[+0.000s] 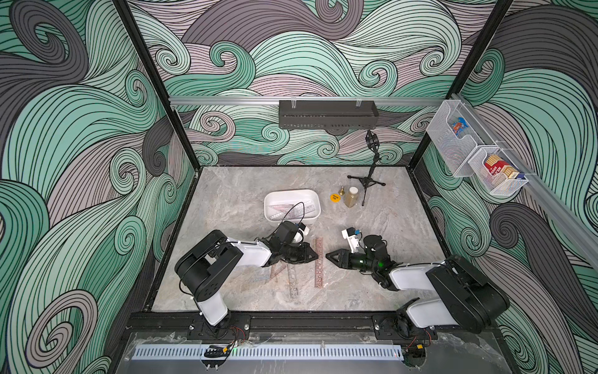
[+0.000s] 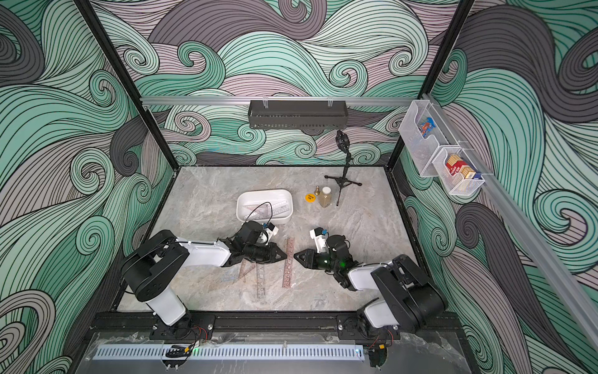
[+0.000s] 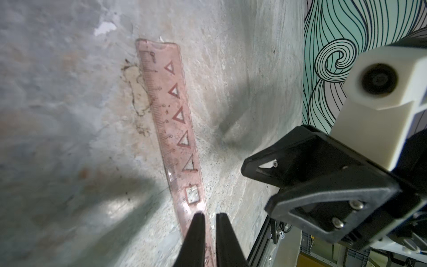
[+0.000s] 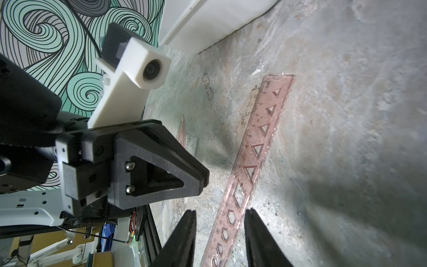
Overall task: Put the scattered rulers into the storage box
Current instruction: Pick up the ruler from the center of the board.
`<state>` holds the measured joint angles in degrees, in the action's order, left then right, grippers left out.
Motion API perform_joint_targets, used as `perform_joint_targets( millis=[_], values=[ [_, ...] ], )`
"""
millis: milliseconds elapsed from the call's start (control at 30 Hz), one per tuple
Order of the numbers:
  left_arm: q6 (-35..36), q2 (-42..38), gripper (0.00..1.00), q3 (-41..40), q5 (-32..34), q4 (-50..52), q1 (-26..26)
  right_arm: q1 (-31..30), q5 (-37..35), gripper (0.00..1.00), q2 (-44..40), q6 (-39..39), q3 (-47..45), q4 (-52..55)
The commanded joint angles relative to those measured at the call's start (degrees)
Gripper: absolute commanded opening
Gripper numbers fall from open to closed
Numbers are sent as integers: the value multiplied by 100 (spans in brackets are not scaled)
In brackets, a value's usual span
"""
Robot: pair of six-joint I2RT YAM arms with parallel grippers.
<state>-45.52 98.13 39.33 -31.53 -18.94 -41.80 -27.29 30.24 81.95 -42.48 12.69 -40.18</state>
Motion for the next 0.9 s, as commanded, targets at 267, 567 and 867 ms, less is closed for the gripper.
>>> perform_joint_targets(
  millis=[267,567,867],
  values=[
    [205,351,16,305,42,174,-108,22,159,38,224,73,-12,-212],
    [289,416,16,330,207,341,-135,12,153,38,153,-6,14,-166],
    [263,596,14,290,191,269,-141,-80,78,40,178,-68,89,-30]
  ],
)
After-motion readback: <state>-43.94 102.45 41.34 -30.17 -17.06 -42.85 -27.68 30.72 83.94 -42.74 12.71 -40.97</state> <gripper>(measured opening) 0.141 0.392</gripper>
